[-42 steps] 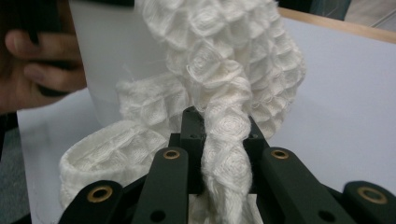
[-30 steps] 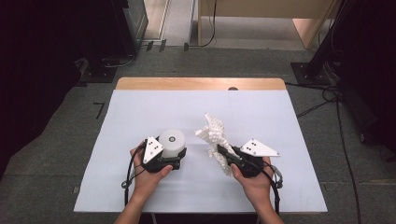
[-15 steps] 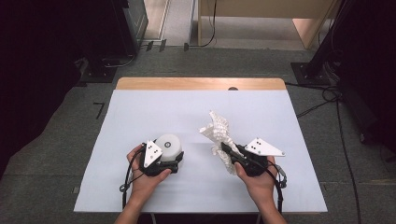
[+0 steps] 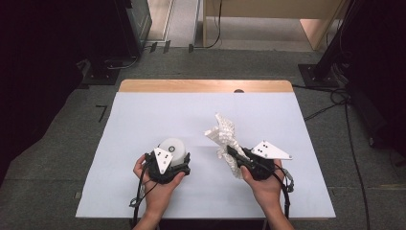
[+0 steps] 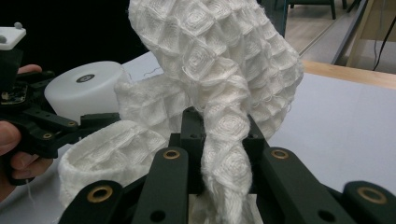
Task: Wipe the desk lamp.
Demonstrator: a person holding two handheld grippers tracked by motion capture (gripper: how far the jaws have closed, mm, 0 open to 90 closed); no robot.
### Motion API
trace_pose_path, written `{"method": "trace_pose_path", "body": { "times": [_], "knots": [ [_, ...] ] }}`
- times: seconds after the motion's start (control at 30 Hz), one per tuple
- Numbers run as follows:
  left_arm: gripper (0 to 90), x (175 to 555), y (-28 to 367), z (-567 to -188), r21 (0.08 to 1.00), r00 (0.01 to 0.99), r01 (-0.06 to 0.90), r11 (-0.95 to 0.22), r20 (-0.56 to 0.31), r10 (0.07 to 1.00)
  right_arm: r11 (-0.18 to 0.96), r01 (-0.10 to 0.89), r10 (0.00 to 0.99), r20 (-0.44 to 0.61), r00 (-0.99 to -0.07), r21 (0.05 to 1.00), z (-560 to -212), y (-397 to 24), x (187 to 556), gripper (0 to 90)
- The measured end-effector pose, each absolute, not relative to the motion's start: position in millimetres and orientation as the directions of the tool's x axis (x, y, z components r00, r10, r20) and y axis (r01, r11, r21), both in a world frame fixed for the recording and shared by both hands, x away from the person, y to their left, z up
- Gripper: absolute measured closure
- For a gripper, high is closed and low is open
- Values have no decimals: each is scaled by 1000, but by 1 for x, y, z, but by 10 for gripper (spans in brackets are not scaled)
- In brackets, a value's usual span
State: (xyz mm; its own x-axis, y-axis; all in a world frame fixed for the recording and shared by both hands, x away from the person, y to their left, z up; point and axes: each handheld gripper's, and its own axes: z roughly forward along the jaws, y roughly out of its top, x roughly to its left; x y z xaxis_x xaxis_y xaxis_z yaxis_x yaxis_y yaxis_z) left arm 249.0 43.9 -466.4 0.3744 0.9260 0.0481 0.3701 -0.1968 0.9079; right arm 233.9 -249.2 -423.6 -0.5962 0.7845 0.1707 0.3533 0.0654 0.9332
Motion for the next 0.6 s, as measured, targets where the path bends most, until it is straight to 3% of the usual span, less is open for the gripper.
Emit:
{"method": "trace_pose_path", "body": {
  "times": [0.17,0.27,0.43,0.6],
  "knots": [
    [77,251,51,-465,909,420,364,-203,35,907,70,356,782,170,-600,932,-425,-247,234,780],
    [79,253,58,-461,920,516,349,-177,-30,856,70,354,780,170,-602,932,-425,-246,234,780],
    [80,258,64,-448,922,753,365,-133,-208,624,74,331,762,161,-627,941,-419,-241,229,780],
    [80,247,44,-443,921,840,324,-216,-175,514,68,290,745,145,-651,955,-408,-232,220,780]
  ]
}}
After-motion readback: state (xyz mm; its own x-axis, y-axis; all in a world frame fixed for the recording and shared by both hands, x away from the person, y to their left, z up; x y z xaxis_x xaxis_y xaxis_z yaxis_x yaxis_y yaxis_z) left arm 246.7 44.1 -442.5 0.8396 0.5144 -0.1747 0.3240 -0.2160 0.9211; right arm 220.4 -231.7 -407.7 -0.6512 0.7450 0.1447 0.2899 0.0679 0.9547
